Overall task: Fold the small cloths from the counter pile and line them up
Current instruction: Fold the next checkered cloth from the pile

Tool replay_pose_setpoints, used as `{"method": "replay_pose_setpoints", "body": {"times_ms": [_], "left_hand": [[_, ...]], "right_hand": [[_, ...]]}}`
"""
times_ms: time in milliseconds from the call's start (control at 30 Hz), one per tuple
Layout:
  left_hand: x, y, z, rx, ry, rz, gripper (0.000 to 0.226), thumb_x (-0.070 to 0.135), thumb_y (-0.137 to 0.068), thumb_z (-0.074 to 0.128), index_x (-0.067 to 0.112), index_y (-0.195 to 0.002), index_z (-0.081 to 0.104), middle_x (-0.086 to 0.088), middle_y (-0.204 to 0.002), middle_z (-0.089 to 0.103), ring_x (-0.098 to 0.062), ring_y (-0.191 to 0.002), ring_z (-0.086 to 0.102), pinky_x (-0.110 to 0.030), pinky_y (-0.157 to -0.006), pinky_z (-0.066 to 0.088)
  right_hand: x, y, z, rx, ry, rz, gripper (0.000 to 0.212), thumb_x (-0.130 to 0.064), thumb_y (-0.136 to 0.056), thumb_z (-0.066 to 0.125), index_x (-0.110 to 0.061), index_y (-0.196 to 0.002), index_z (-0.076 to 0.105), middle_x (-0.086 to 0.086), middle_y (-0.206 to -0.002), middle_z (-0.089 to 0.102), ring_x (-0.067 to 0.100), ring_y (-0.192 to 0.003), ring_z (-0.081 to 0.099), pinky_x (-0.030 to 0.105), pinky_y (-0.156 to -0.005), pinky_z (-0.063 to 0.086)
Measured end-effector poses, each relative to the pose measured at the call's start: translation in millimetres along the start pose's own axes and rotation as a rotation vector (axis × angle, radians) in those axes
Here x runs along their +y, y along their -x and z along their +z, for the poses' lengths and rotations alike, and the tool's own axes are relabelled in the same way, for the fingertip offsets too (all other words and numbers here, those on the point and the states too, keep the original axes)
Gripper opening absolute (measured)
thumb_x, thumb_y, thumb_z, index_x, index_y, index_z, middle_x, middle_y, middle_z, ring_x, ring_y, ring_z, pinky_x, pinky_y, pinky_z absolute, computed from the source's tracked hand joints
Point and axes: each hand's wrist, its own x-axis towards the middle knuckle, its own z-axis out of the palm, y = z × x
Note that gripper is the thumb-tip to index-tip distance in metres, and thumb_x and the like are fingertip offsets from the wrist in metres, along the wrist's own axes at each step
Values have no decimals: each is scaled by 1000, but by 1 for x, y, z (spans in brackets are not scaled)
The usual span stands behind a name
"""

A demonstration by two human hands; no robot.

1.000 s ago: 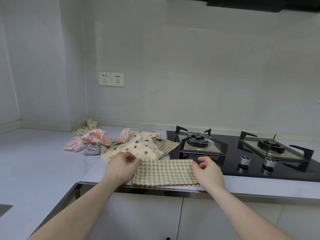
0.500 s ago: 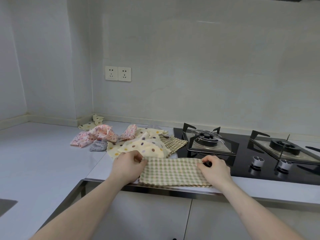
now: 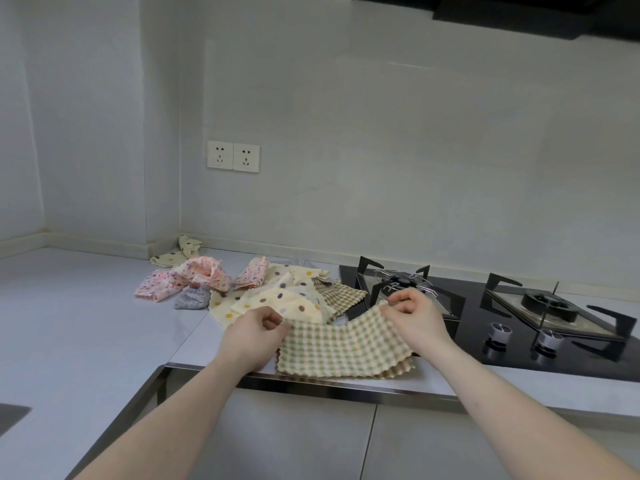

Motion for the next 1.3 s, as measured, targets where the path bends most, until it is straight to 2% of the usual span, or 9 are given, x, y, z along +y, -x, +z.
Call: {"method": "replay_pose_setpoints", "body": {"times_ms": [167,333,433,567,667,800,967,1133,1300], "left_hand": [[-2,0,-1,-4,53,-12,16,45,-91,67,32,-82,69,13,-73,72,-8,-77,68,-29,-71,53],[0,0,-2,-6,75,-19,15,42,-92,67,32,-82,71,12,-73,73,-7,-78,67,-30,-73,54],[0,0,-3,-9,95,-18,15,41,-91,67,31,-81,71,12,-73,74,-7,-79,68,-33,-78,56],[1,0,-4,-5,91,-19,14,39,-91,67,31,-80,71,13,-71,74,-7,-78,68,-33,-79,55],[2,0,-4,-9,95,-21,15,38,-92,66,31,-80,71,12,-72,74,-8,-77,67,-33,-78,54],[0,-3,-4,-16,107,-36,20,43,-93,63,31,-79,72,13,-79,74,-10,-85,67,-33,-81,53],[0,-4,-4,-29,123,-53,42,68,-86,61,28,-79,72,12,-73,72,-11,-82,67,-31,-73,49],[-1,-5,-2,-59,165,-31,39,64,-73,79,29,-90,71,12,-75,75,-7,-76,70,-29,-77,55],[-6,-1,1,-64,203,30,26,43,-76,87,27,-88,70,9,-74,75,-5,-71,70,-25,-74,56]], "right_hand": [[-34,-3,24,-107,-2,-20,18,-24,-84,78,-24,-98,66,1,-83,76,11,-81,69,24,-69,46],[-47,4,63,-222,-6,-18,20,-22,-83,78,-22,-98,65,5,-89,76,18,-76,71,37,-74,60],[-50,14,84,-247,24,-37,19,-23,-86,76,-24,-100,64,5,-93,75,17,-77,71,30,-70,57],[-45,19,105,-311,4,-29,19,-21,-88,74,-26,-101,62,3,-91,76,21,-78,75,40,-80,63],[-42,22,110,-371,-101,13,21,-15,-90,75,-20,-105,62,2,-89,77,21,-76,77,37,-72,65],[-36,22,96,-249,-182,-38,17,-12,-92,72,-21,-104,65,0,-93,76,19,-72,76,34,-65,63],[5,18,71,16,3,-143,16,-19,-91,69,-34,-95,65,-10,-86,70,9,-71,67,34,-71,59],[21,19,66,13,-32,-94,18,-25,-91,70,-30,-108,64,-14,-92,71,8,-74,65,22,-68,50],[24,21,72,-88,108,-94,27,-38,-86,72,-38,-110,61,-21,-96,72,2,-71,62,22,-68,46]]}}
